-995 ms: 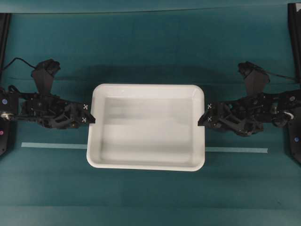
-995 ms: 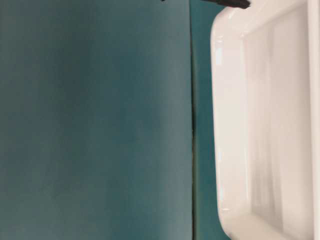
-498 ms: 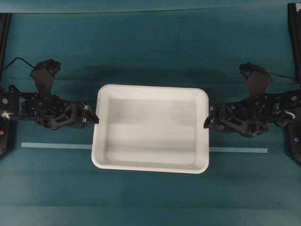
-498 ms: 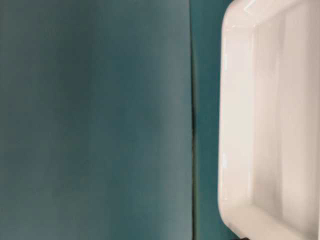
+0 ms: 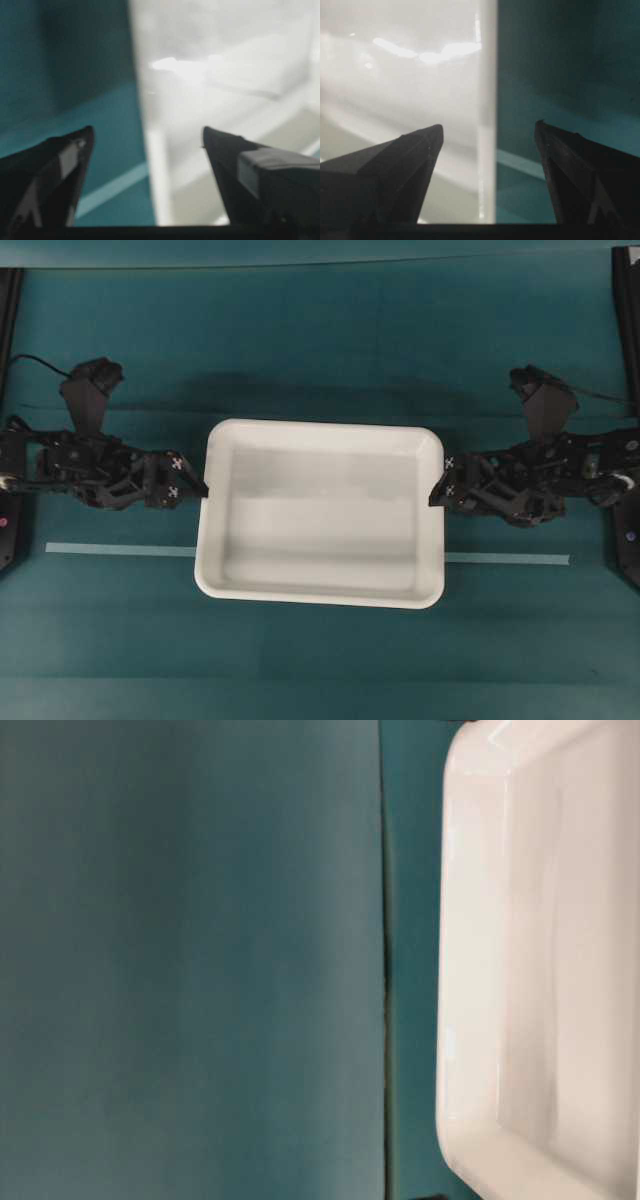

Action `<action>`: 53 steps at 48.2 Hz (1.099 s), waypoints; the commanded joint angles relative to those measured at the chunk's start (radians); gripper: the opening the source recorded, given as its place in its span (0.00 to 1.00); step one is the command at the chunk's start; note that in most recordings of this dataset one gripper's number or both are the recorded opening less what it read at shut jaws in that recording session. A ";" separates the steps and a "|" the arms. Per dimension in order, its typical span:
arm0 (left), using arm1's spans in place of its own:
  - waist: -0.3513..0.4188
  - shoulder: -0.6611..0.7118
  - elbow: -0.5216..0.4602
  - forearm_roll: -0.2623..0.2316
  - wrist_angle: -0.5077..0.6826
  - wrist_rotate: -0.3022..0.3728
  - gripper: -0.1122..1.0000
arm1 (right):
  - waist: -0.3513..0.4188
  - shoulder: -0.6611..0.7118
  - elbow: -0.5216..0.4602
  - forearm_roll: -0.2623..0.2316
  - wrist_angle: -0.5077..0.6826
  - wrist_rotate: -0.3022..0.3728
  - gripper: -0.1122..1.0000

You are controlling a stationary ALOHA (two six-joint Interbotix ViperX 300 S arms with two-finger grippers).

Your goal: Lift the white case with both hands.

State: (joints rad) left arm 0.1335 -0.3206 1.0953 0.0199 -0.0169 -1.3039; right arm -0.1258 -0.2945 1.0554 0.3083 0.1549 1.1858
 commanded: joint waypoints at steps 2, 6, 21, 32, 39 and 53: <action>-0.003 -0.067 -0.028 0.003 0.005 0.026 0.93 | -0.003 -0.049 -0.020 -0.021 0.008 -0.003 0.83; -0.003 -0.127 -0.035 0.003 0.021 0.052 0.93 | -0.003 -0.107 -0.028 -0.052 0.035 -0.003 0.83; -0.009 -0.353 -0.049 0.003 0.149 0.233 0.93 | -0.006 -0.348 -0.054 -0.314 0.074 -0.032 0.83; -0.009 -0.494 -0.051 0.006 0.219 0.341 0.92 | -0.006 -0.500 -0.052 -0.433 0.075 -0.118 0.82; -0.009 -0.569 -0.051 0.003 0.219 0.445 0.92 | -0.005 -0.574 -0.052 -0.480 0.064 -0.239 0.82; -0.009 -0.718 -0.067 0.003 0.219 0.721 0.92 | 0.005 -0.686 -0.055 -0.499 0.063 -0.534 0.83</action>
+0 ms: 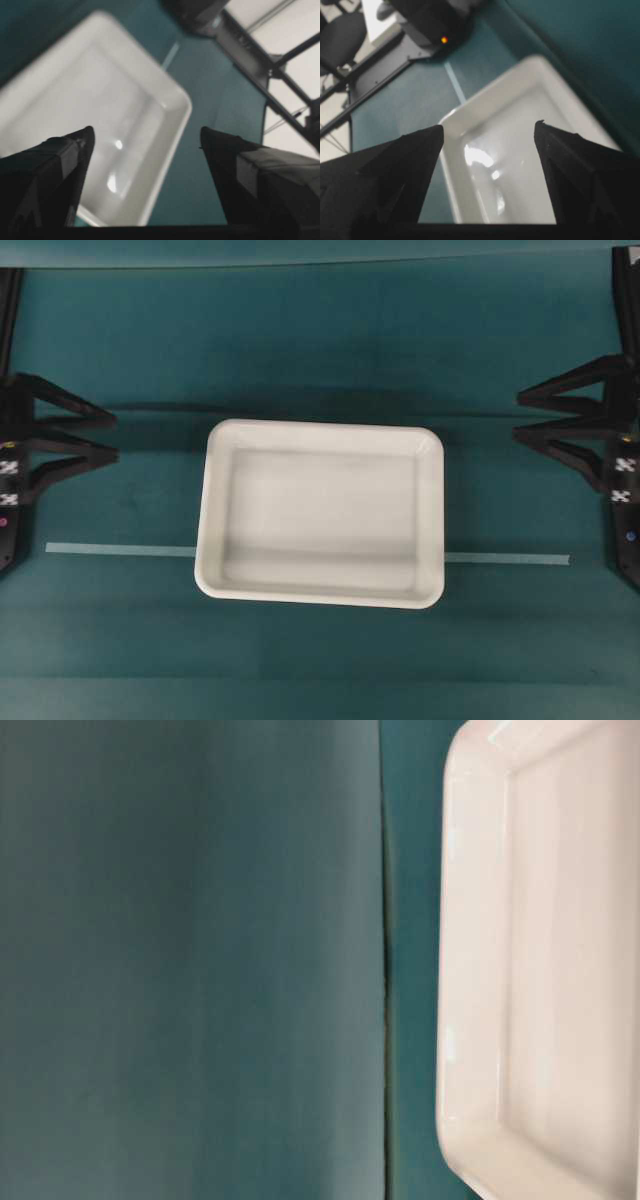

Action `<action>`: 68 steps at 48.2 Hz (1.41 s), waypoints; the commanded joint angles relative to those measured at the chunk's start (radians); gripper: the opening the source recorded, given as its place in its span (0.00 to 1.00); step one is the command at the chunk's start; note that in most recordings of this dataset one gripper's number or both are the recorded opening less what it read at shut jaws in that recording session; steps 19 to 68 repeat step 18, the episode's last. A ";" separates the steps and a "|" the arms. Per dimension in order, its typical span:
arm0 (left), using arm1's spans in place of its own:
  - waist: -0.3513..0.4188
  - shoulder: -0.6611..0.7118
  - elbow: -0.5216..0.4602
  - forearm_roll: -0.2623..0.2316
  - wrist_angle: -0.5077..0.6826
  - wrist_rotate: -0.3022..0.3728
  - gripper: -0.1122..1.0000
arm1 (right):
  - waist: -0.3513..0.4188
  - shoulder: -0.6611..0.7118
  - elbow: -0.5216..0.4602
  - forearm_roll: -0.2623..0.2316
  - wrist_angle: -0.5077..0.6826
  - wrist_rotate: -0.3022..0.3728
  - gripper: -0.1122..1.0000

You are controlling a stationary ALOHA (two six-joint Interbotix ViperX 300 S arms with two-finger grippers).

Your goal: Lift the white case with both hands.

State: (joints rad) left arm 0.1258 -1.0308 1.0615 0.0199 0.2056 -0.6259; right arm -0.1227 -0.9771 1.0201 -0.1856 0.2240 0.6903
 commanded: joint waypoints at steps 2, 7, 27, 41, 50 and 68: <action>-0.002 -0.025 -0.035 0.003 0.000 0.075 0.92 | 0.002 -0.017 -0.021 -0.005 -0.006 -0.069 0.83; -0.002 -0.058 -0.041 0.003 0.005 0.143 0.92 | 0.002 -0.046 -0.023 -0.005 -0.003 -0.114 0.83; -0.002 -0.120 -0.060 0.003 0.043 0.255 0.92 | 0.002 -0.124 -0.020 -0.005 0.025 -0.143 0.83; -0.002 -0.120 -0.060 0.003 0.043 0.255 0.92 | 0.002 -0.124 -0.020 -0.005 0.025 -0.143 0.83; -0.002 -0.120 -0.060 0.003 0.043 0.255 0.92 | 0.002 -0.124 -0.020 -0.005 0.025 -0.143 0.83; -0.002 -0.120 -0.060 0.003 0.043 0.255 0.92 | 0.002 -0.124 -0.020 -0.005 0.025 -0.143 0.83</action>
